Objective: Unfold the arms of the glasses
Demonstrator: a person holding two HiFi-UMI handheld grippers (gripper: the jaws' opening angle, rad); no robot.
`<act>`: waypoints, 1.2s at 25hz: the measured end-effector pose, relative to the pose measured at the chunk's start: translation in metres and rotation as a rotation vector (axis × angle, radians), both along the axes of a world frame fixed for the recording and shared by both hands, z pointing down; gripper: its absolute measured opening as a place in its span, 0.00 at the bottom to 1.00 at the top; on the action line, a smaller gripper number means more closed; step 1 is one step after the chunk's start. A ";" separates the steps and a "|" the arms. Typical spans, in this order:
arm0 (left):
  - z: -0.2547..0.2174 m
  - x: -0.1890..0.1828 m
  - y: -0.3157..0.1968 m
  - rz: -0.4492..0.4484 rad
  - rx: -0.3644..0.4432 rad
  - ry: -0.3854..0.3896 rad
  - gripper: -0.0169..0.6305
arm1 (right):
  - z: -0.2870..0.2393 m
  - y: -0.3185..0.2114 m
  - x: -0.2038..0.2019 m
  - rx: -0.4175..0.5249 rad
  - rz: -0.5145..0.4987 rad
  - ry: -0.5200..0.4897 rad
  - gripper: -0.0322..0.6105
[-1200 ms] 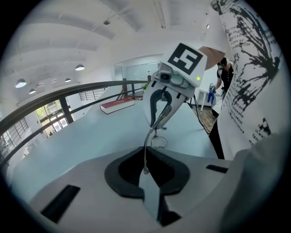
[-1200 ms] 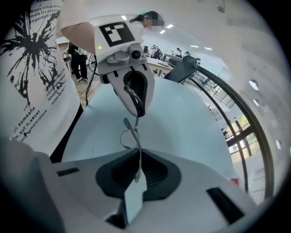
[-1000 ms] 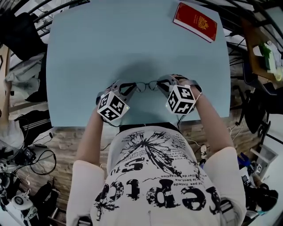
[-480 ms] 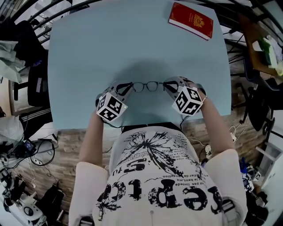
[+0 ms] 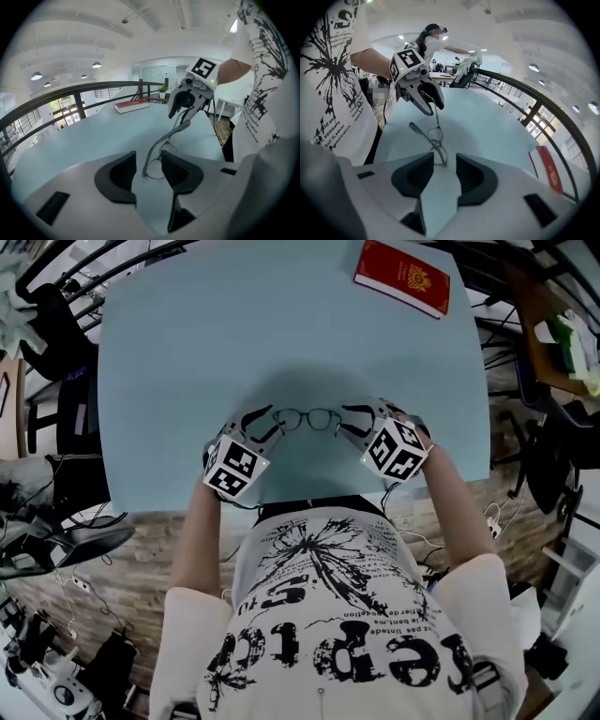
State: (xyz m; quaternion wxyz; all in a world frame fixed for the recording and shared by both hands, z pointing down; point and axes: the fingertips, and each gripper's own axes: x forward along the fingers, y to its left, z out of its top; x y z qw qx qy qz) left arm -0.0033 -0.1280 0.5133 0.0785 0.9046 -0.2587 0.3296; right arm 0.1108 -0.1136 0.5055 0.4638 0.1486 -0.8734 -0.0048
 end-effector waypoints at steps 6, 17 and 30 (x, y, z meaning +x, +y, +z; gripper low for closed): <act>-0.014 -0.024 0.018 -0.067 0.011 0.045 0.30 | 0.000 0.005 0.016 -0.026 0.121 -0.020 0.30; -0.114 -0.052 -0.009 -0.270 0.225 0.253 0.08 | -0.087 -0.032 0.016 0.175 0.435 -0.246 0.07; -0.256 -0.047 -0.033 -0.423 0.557 0.389 0.06 | -0.231 -0.048 0.008 0.556 0.585 -0.646 0.06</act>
